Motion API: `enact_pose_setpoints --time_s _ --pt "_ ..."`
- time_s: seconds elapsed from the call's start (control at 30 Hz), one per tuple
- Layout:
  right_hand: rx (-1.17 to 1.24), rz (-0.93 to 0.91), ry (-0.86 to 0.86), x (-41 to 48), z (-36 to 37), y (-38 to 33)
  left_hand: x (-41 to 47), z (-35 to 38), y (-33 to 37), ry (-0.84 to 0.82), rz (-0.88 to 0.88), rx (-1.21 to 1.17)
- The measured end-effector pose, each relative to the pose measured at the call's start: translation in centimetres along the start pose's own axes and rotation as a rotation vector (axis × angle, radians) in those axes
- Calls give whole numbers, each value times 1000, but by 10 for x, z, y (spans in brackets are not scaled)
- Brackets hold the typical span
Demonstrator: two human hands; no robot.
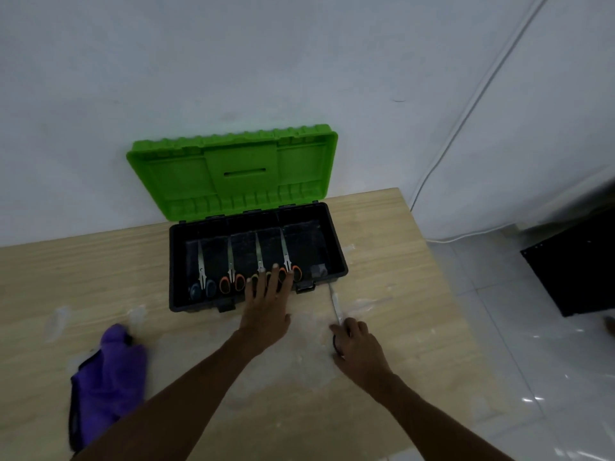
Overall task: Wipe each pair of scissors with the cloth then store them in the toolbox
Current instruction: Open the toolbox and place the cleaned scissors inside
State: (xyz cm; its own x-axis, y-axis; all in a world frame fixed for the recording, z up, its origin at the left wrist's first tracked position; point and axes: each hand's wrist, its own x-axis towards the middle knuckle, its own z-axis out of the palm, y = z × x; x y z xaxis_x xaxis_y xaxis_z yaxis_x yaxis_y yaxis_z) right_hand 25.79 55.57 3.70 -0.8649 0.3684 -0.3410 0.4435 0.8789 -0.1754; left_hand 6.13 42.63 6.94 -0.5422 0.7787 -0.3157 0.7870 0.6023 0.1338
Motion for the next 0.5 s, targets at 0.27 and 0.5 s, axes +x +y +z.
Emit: enact_pose_setpoints --time_s 0.27,0.5 --pt "117 -95 93 -21 0 -12 0 -3 -1 -56 -11 16" --pt "166 -350 186 -39 -29 -9 4 -5 -5 -5 -1 -70"
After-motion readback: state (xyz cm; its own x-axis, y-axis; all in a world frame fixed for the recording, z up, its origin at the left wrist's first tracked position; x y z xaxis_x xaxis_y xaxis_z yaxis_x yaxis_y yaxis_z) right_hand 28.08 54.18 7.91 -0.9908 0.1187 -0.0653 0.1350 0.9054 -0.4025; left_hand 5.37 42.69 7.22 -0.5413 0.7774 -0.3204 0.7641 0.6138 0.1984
